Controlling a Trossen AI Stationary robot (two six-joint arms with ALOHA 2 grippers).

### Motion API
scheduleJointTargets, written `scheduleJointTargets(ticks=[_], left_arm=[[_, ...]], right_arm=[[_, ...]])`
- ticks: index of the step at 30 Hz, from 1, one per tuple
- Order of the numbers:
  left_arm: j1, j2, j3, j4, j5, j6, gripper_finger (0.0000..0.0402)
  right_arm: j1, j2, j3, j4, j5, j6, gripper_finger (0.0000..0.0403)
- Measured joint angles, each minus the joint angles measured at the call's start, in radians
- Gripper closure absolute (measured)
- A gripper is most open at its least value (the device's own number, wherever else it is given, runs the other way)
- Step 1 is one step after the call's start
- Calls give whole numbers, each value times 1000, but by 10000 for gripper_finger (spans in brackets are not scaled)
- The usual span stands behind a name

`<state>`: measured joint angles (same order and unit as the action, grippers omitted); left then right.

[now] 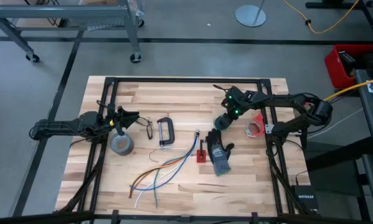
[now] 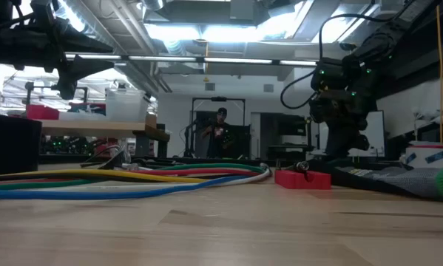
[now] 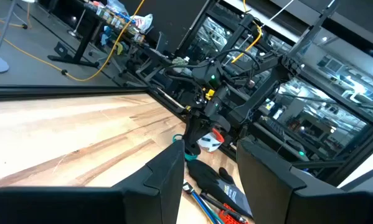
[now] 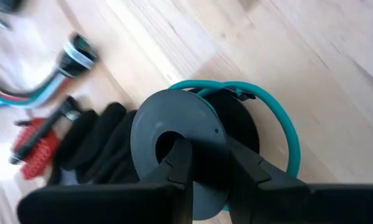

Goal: Coil cords
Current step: Uncoil the green wire from the spool

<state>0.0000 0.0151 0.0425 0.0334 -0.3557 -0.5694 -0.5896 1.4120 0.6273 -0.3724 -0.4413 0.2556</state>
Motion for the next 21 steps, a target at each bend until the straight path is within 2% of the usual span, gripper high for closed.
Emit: scheduleJointTargets(ticks=[4, 10, 16, 21], left_arm=[[0, 0, 0, 0, 0, 0, 263], [0, 0, 0, 0, 0, -2, 263], [0, 5, 0, 4, 12, -103, 263], [0, 58, -5, 83, -8, -111, 263]], right_arm=[[0, 0, 19, 38, -34, 5, 344], [0, 0, 129, 66, -41, 5, 344], [1, 0, 231, 232, -119, 15, 345], [14, 0, 275, 442, -162, 75, 345]])
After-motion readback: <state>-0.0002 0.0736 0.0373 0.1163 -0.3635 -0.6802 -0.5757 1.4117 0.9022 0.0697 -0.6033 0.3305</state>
